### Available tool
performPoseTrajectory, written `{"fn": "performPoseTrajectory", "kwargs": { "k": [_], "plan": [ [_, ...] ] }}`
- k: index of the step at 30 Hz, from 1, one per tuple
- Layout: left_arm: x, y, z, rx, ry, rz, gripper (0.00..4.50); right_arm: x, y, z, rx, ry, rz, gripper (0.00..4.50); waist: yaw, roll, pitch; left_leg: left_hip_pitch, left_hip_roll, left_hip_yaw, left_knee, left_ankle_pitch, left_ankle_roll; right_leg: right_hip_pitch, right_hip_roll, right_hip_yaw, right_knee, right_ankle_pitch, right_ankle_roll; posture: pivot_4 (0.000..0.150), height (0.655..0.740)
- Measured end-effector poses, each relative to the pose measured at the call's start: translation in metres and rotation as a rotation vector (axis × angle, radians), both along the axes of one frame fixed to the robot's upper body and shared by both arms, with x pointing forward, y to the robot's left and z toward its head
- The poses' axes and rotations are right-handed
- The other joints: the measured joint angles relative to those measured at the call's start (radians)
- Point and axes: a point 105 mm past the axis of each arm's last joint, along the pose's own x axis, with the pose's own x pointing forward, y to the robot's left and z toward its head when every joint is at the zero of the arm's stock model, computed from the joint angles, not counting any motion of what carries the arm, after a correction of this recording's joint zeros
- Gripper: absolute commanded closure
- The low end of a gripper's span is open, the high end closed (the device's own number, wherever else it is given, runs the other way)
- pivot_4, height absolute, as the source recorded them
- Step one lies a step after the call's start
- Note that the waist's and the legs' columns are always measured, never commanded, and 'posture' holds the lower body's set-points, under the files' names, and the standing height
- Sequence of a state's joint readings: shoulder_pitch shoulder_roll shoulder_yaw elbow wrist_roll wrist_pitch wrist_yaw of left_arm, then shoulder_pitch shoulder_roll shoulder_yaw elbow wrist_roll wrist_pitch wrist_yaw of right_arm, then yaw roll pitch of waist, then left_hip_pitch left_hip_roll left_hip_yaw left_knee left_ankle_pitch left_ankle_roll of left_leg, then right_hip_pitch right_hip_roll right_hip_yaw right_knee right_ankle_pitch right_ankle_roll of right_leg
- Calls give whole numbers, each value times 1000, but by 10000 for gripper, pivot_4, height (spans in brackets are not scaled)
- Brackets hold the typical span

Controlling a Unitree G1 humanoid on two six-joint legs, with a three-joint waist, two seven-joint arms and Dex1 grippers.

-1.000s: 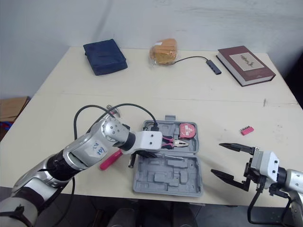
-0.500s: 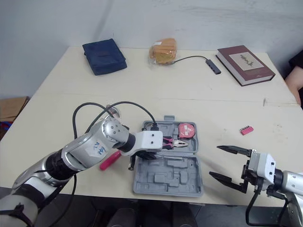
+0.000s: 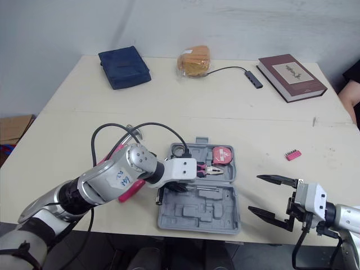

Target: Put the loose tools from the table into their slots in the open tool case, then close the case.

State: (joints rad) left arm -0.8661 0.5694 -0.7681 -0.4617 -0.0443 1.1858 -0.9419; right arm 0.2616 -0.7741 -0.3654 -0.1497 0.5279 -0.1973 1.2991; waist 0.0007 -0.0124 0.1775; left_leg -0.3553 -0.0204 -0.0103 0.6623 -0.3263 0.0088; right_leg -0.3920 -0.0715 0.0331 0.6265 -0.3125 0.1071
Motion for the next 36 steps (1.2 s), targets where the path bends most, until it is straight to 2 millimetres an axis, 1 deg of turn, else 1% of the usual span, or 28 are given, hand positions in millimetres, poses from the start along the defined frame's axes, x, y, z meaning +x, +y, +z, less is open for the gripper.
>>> {"fn": "performPoseTrajectory", "kwargs": {
  "k": [2,4,6,9,10,12,14,17,20,21,23,24,28,32,36],
  "plan": [
    [0,0,0,0,-1,-1,35599,0,0,0,0,-1,0,0,0,0,0,0,0,0,0,0,0,0,0,0,0,0,0,1500,7400],
    [-2,0,-2,7,4,-16,29624,1,0,1,1,-3,0,0,0,0,0,0,0,0,0,0,-1,0,0,0,0,0,0,1500,7400],
    [-3,0,-4,9,6,-28,21778,1,0,1,1,-3,0,0,0,0,0,0,0,0,0,1,-1,0,0,0,0,0,0,1500,7400],
    [-3,3,1,1,-8,-49,21778,1,1,1,2,-4,2,0,-2,0,0,0,0,0,0,1,-1,0,0,0,0,0,0,1500,7400],
    [-4,8,8,-4,-22,-58,21778,1,1,1,3,0,1,0,-3,0,0,0,0,0,0,1,-2,-1,0,0,0,0,0,1500,7400],
    [-4,12,15,-20,-30,-69,21778,0,1,0,5,7,1,0,-1,0,0,0,0,0,0,1,-2,-1,0,0,0,0,0,1500,7400],
    [-6,11,24,-68,-42,-110,21778,0,1,0,8,15,1,0,0,0,0,0,0,0,0,1,-2,0,-1,0,0,0,0,1500,7400],
    [-10,6,32,-148,-60,-162,21778,0,1,0,10,17,2,0,0,0,0,-1,0,0,0,1,-2,0,-1,0,-1,0,0,1500,7400],
    [-9,-1,34,-294,-58,-189,29955,1,2,0,13,16,3,0,0,0,0,0,0,0,0,1,-2,0,-1,0,0,0,0,1500,7400],
    [-7,-3,33,-373,-50,-197,34043,1,2,0,14,18,2,0,-1,1,0,0,0,1,0,1,-2,0,-1,0,0,0,0,1500,7400],
    [-4,-6,26,-492,-45,-204,43863,1,3,0,17,19,-1,0,-1,1,0,0,0,1,0,1,-2,-1,-1,-1,0,0,0,1500,7400],
    [-1,-7,20,-524,-54,-203,44833,2,3,0,19,16,-5,0,0,1,0,0,0,0,0,1,-2,-1,-1,-1,0,0,0,1500,7400],
    [17,-2,0,-526,-111,-142,44833,3,3,1,23,9,-15,0,1,1,0,0,0,1,0,0,0,0,-1,-1,0,0,0,1500,7400],
    [19,-3,-17,-523,-105,-113,44833,4,3,1,23,4,-25,0,1,1,0,0,0,1,0,0,0,-1,-1,-1,-1,0,0,1500,7400],
    [19,-7,-20,-530,-98,-103,44833,4,3,1,23,1,-31,0,1,1,0,0,0,1,0,-1,0,-1,-1,-1,0,0,0,1500,7400]
  ]
}}
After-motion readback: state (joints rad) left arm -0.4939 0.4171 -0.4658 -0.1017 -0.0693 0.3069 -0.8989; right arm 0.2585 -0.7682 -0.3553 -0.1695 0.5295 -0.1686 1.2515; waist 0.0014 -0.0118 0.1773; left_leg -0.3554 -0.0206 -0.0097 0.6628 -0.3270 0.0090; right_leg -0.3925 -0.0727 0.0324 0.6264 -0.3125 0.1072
